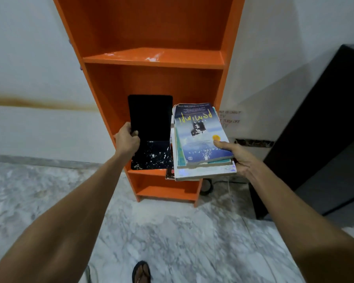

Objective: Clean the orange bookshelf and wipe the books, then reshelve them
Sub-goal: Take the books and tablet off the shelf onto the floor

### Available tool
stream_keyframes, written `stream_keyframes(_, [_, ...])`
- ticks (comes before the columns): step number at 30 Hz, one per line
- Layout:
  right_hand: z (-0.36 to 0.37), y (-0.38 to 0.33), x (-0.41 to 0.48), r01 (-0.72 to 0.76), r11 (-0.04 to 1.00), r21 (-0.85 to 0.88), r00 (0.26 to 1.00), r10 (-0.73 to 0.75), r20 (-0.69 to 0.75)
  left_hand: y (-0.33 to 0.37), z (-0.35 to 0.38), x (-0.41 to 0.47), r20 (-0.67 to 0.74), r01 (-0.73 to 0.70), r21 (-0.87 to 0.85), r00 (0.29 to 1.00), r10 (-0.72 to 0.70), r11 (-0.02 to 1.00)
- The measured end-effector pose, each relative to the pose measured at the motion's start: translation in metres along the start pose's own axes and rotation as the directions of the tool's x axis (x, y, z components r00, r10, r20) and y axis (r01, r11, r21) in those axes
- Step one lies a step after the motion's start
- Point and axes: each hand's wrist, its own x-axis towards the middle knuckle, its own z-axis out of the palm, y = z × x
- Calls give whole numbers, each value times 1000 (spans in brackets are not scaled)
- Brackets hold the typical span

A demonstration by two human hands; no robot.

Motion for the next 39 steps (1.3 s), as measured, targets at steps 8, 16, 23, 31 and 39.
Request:
stream_keyframes(8, [-60,160,47,-134,988,81,980,144,-136,-135,94,-34,197,148,3,970,-145,989])
stream_keyframes(16, [-115,340,124,-263,959,107,930,281,-236,-321,201,-60,353,206,86,908,-224,975])
stream_keyframes(23, [-170,519,220,-370,909,193,873,411,-263,-496,314,-69,425,251,95,865,-267,963])
stream_keyframes(31, [-220,677,324,-406,890,206,847,451,-280,-657,427,-82,428,338,95,836,-345,936])
stream_keyframes(39, [-254,760,395,-409,879,244,853,464,-240,-731,495,-83,435,353,113,823,-366,929])
